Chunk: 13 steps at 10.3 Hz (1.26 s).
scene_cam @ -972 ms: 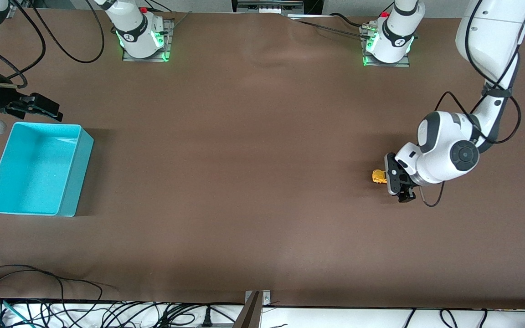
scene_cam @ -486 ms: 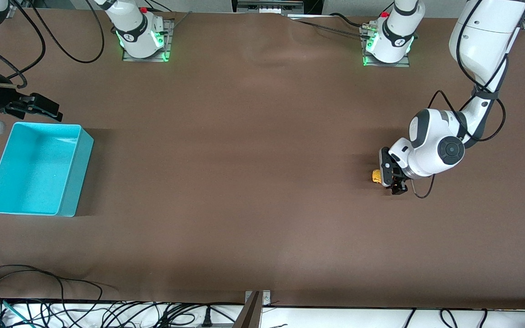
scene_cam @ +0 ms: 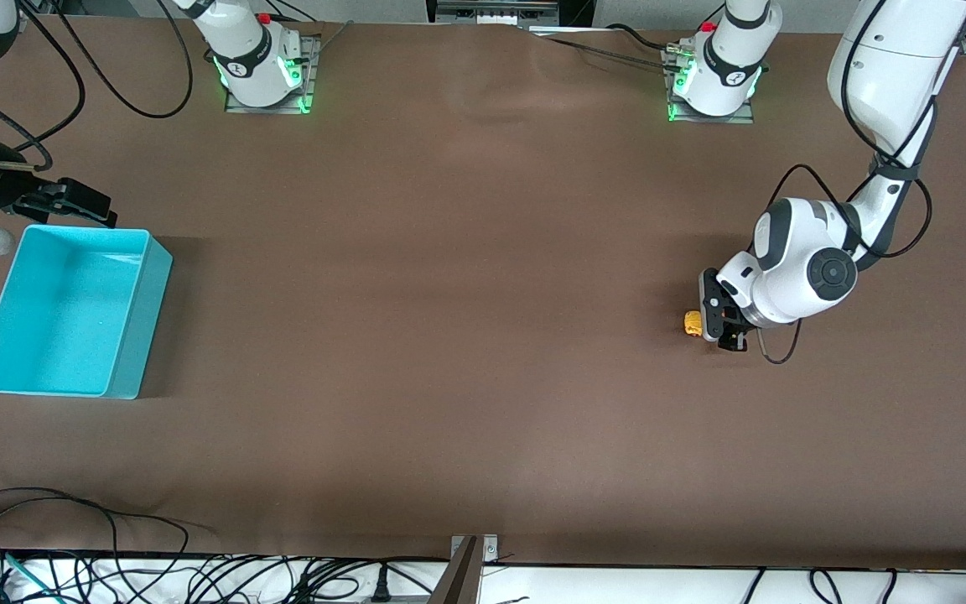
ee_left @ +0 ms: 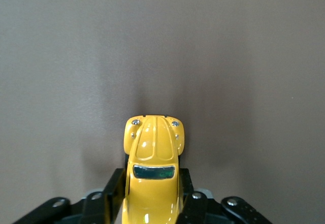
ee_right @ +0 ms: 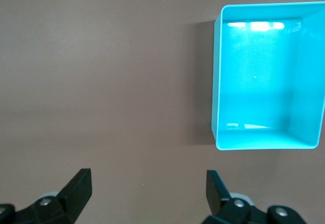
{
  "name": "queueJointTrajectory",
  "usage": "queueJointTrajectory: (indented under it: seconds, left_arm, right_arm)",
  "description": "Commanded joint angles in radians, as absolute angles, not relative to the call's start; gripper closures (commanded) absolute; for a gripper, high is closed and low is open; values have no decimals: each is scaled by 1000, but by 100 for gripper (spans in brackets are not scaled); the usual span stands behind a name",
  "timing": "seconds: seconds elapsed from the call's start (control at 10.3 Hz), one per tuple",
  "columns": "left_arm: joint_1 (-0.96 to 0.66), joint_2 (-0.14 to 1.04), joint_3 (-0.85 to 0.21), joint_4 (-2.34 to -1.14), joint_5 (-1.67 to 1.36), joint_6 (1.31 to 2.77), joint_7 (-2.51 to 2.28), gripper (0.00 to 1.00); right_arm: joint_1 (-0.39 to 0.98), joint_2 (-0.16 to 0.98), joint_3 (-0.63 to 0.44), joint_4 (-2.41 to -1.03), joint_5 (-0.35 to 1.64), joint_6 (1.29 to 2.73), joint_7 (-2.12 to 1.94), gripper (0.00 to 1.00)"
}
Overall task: Wind up and store yellow beetle car
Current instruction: 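Drag the car backward along the table with the left gripper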
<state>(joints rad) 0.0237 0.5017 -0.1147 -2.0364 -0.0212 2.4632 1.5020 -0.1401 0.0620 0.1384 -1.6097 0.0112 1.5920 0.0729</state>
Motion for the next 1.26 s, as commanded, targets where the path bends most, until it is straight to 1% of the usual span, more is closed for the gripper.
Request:
queueJointTrajectory:
  seconds: [0.0, 0.29, 0.49, 0.68, 0.97, 1.17]
  left_arm:
    - [41, 468, -118, -2068, 2, 2470, 1508, 100]
    - [46, 480, -117, -2071, 2, 2465, 1514, 100]
    - [66, 511, -110, -2077, 2, 2465, 1523, 100]
    - [116, 528, -110, -2077, 2, 2465, 1587, 100]
    - [185, 555, -66, -2063, 2, 2471, 1725, 100]
    - [247, 558, -58, -2063, 2, 2471, 1798, 100]
  right_arm:
    - [-150, 72, 140, -1585, 3, 1586, 71, 0]
    - [-150, 75, 141, -1583, 2, 1586, 71, 0]
    - [-150, 78, 141, -1582, 2, 1588, 71, 0]
    - [-150, 86, 141, -1577, 6, 1586, 71, 0]
    - [-150, 84, 141, -1577, 9, 1586, 69, 0]
    - [-152, 84, 141, -1575, 11, 1586, 69, 0]
